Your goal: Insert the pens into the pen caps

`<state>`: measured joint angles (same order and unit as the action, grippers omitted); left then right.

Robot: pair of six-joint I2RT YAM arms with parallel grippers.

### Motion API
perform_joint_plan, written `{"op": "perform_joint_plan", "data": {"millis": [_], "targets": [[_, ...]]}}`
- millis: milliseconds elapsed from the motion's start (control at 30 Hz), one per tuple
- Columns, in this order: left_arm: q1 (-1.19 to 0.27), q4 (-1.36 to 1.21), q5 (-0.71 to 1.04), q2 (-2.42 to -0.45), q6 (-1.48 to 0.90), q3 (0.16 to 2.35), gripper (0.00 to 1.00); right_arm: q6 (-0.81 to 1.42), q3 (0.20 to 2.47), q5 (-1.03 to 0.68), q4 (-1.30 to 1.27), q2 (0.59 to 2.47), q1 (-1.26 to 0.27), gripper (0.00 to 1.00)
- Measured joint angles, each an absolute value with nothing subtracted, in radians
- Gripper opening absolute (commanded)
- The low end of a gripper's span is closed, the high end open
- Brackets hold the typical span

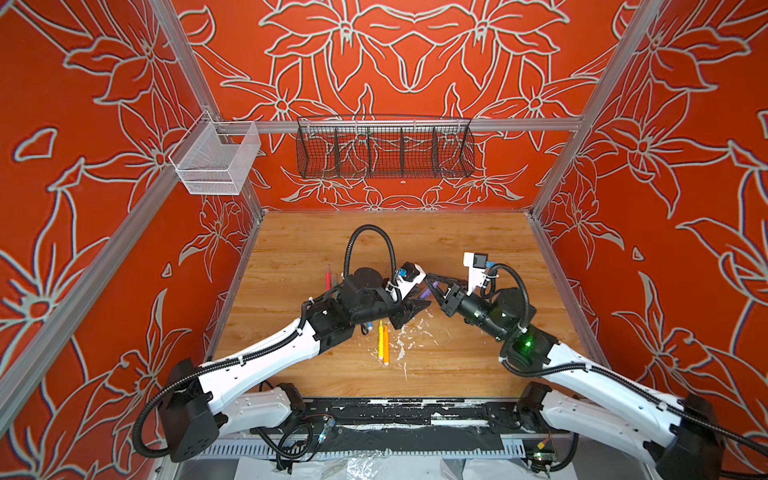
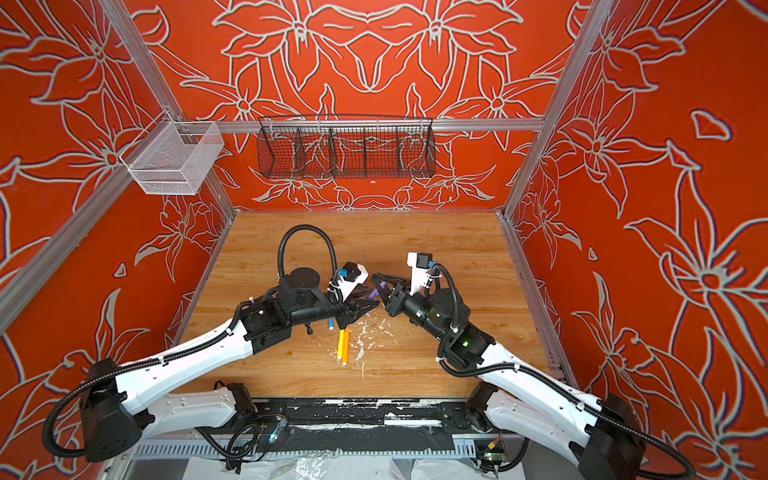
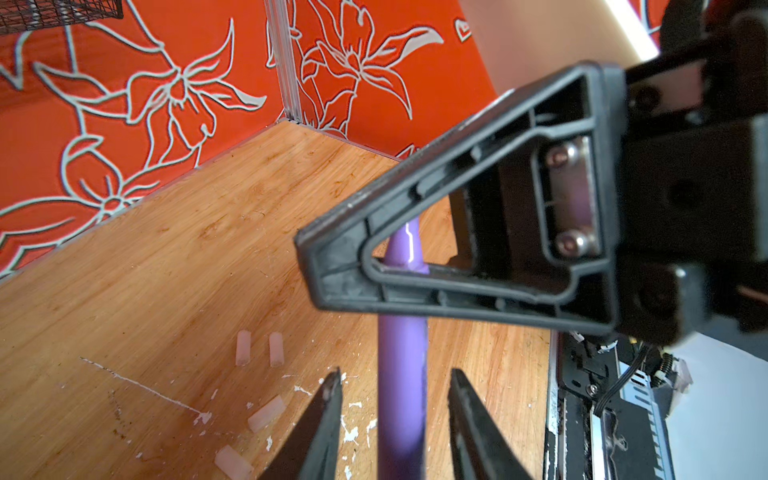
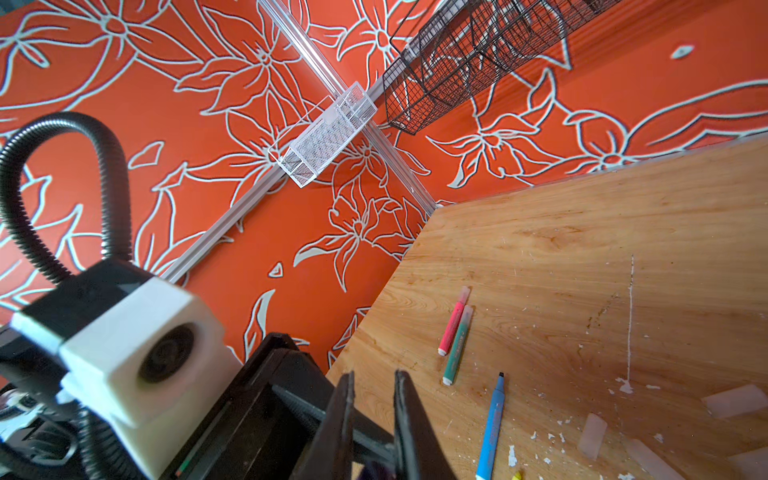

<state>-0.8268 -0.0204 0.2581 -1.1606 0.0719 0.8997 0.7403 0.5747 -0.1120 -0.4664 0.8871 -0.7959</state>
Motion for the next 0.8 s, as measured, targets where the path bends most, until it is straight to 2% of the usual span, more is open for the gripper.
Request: {"op": "perform_joint_plan", "data": {"millis": [100,167,267,300,400,533,667,800], "targets": [[-0.827,-0.022,0.259,-1.166,0.072,0.9,0.34,0.743,0.575,-0.112,-0.472,0.88,-0.799,0.0],[-0.827,-0.021,0.26,-1.171,0.078,0.9,0.23,0.743,0.575,-0.111,-0.48,0.879,-0.801,0.0],[-0.83,-0.023,0.257,-1.171,0.082,0.9,0.01,0.744,0.575,-0.103,-0.479,0.88,-0.802,0.0],[-0.833,-0.025,0.254,-1.171,0.081,0.9,0.0,0.746,0.575,-0.099,-0.48,0.88,-0.802,0.05],[-0.834,-0.025,0.24,-1.171,0.073,0.9,0.0,0.749,0.571,-0.087,-0.485,0.879,-0.802,0.27],[-0.836,-0.046,0.166,-1.167,0.059,0.892,0.0,0.734,0.57,-0.045,-0.419,0.849,-0.802,0.46],[-0.82,-0.067,0.07,-1.143,0.022,0.862,0.0,0.714,0.57,0.047,-0.307,0.775,-0.803,0.56],[-0.752,-0.111,-0.012,-1.077,-0.049,0.793,0.0,0.704,0.57,0.156,-0.208,0.717,-0.804,0.57]]}}
